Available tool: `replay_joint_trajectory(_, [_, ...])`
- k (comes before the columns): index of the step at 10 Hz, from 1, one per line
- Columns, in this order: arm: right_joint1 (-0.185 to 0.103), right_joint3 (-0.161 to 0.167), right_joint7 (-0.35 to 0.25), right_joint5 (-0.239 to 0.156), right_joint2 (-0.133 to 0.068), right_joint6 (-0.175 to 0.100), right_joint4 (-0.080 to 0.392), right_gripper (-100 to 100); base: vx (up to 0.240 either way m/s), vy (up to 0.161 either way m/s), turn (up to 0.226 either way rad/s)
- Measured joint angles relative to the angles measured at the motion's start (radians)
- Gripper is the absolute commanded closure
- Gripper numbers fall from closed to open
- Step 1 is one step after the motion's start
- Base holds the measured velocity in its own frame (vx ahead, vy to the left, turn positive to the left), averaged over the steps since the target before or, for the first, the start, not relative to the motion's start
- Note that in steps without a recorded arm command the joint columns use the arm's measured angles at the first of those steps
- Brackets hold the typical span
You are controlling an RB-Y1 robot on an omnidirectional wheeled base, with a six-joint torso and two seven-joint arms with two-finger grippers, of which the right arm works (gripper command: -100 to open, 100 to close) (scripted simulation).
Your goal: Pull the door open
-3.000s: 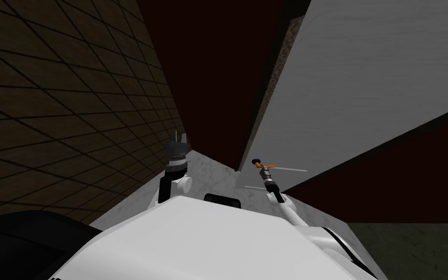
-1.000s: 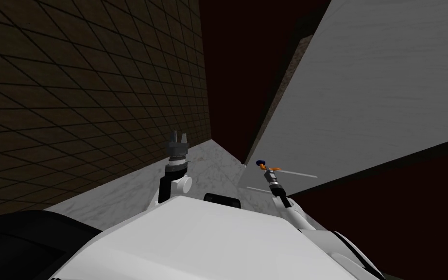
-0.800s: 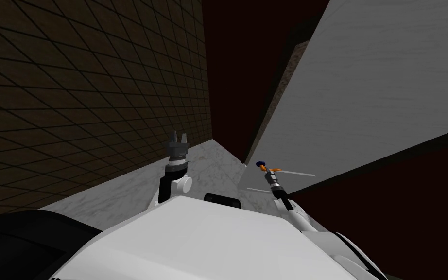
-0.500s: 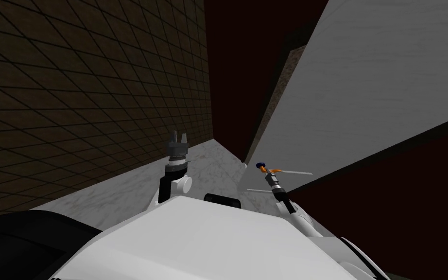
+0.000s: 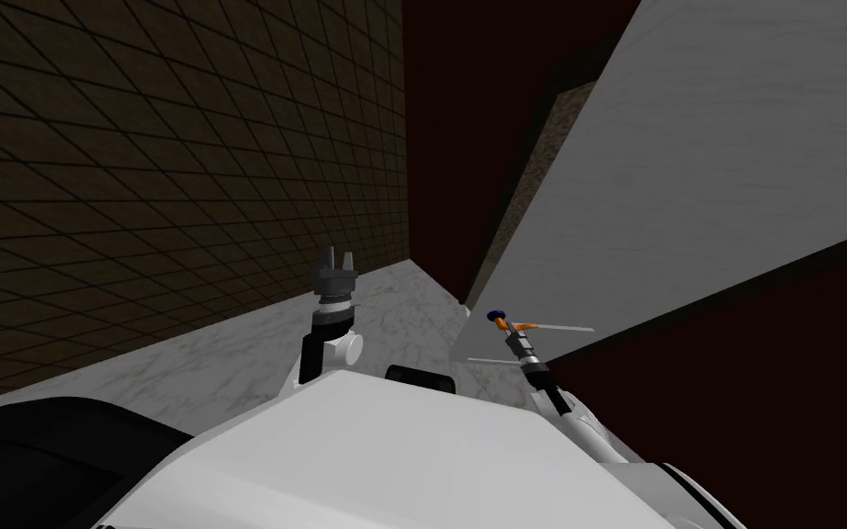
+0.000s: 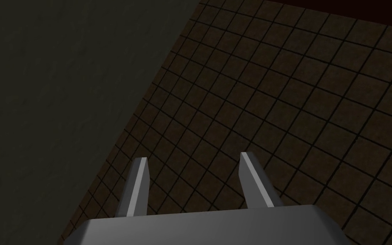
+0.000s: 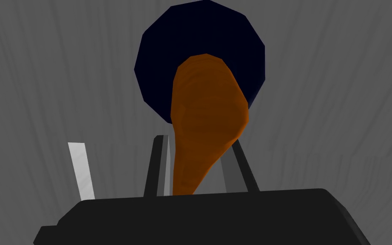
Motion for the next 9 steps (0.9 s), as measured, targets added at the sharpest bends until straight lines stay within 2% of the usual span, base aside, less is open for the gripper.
replay_joint_trajectory(2, [-0.003, 0.013, -0.014, 0.004, -0.009, -0.051, 0.047, 100, -0.162, -0.086, 0.130])
replay_joint_trajectory(3, [0.003, 0.017, -0.018, 0.005, -0.012, -0.064, 0.047, 100, -0.056, -0.036, -0.009])
replay_joint_trajectory(4, [0.017, 0.019, -0.018, 0.005, -0.014, -0.061, 0.029, 100, -0.086, -0.049, 0.116])
replay_joint_trajectory(5, [0.019, 0.024, -0.024, 0.006, -0.021, -0.074, 0.038, 100, -0.149, -0.074, 0.117])
replay_joint_trajectory(6, [0.034, 0.025, -0.029, 0.005, -0.030, -0.079, 0.019, 100, -0.064, -0.031, 0.027])
replay_joint_trajectory(7, [0.036, 0.026, -0.030, 0.005, -0.029, -0.079, 0.015, 100, -0.124, -0.046, 0.179])
replay_joint_trajectory(8, [0.031, 0.027, -0.033, 0.004, -0.032, -0.099, 0.043, 100, -0.175, -0.111, 0.196])
replay_joint_trajectory(9, [0.045, 0.027, -0.036, 0.002, -0.039, -0.107, 0.030, 100, -0.165, -0.130, 0.196])
